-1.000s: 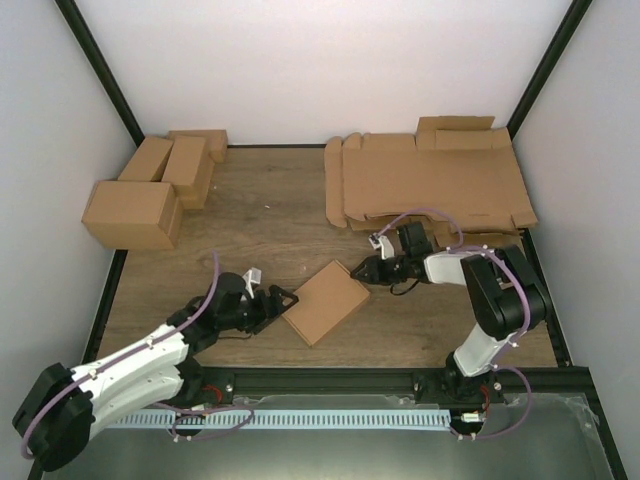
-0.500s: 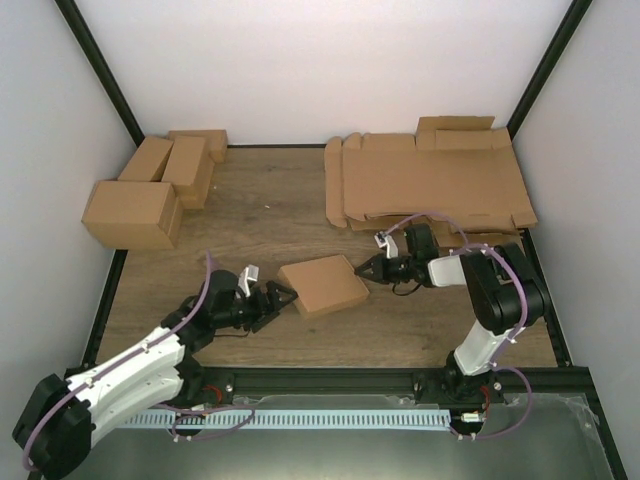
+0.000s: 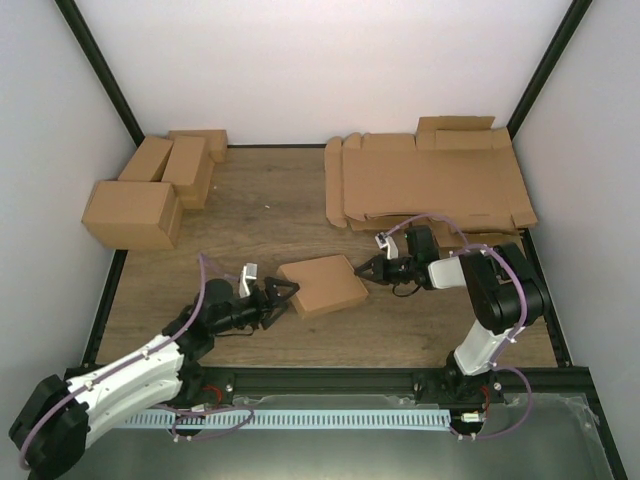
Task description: Fold the paper box
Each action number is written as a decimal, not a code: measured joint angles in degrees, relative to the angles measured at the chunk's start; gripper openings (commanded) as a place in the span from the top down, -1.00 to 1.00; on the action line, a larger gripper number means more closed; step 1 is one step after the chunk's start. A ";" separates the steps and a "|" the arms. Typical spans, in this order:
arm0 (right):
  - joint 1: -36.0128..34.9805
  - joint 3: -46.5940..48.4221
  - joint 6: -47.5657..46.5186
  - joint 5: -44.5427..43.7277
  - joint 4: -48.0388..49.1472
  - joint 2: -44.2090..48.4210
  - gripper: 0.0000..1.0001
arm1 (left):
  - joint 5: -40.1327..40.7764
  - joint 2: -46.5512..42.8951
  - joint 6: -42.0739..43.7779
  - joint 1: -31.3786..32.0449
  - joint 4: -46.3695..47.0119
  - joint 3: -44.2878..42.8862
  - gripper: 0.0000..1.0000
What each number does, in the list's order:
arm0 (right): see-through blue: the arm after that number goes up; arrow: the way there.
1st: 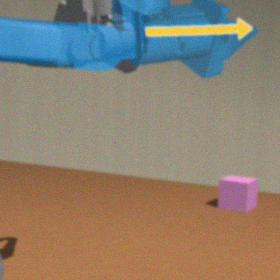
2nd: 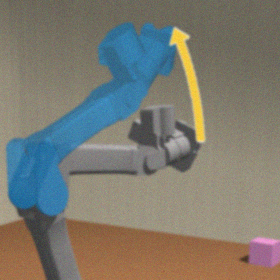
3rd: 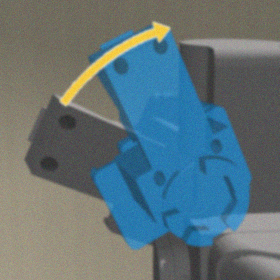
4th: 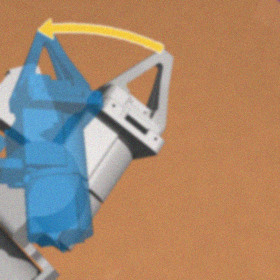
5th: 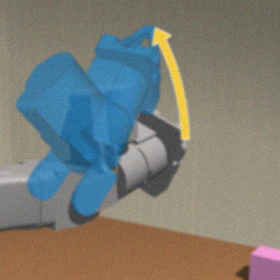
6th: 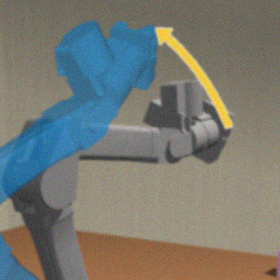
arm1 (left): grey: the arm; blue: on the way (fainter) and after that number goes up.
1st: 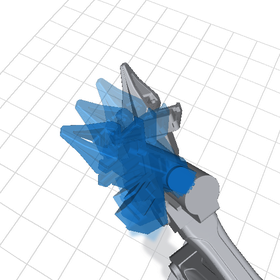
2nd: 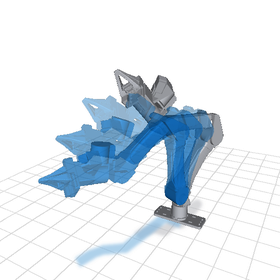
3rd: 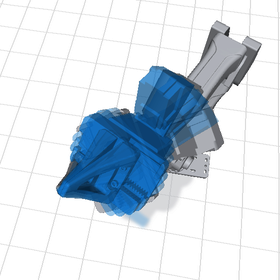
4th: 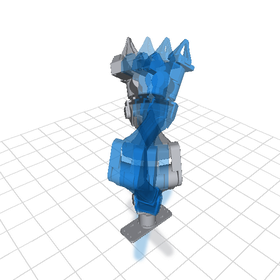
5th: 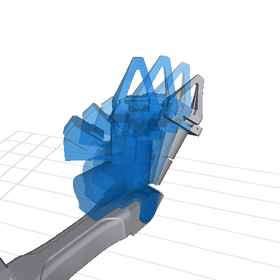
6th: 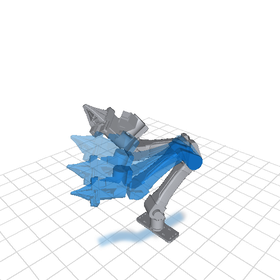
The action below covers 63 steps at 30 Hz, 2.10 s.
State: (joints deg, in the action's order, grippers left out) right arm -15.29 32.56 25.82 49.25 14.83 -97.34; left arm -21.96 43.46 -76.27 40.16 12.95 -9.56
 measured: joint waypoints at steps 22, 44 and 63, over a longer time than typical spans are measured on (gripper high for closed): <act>0.22 0.31 -0.74 -1.40 -6.58 5.35 0.28 | -0.46 14.19 0.20 0.35 5.92 -5.75 0.47; 9.84 15.72 6.03 6.45 -22.86 26.71 -0.80 | -37.31 24.74 29.92 -22.88 -12.17 -33.44 0.41; 10.23 13.00 15.41 24.63 -11.02 26.21 -0.12 | -44.35 24.72 30.23 -22.95 -14.56 -41.94 0.39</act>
State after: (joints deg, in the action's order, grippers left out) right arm -5.06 45.56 41.23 73.89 3.81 -71.13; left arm -66.30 68.18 -46.04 17.21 -1.61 -51.51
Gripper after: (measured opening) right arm 0.591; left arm 0.330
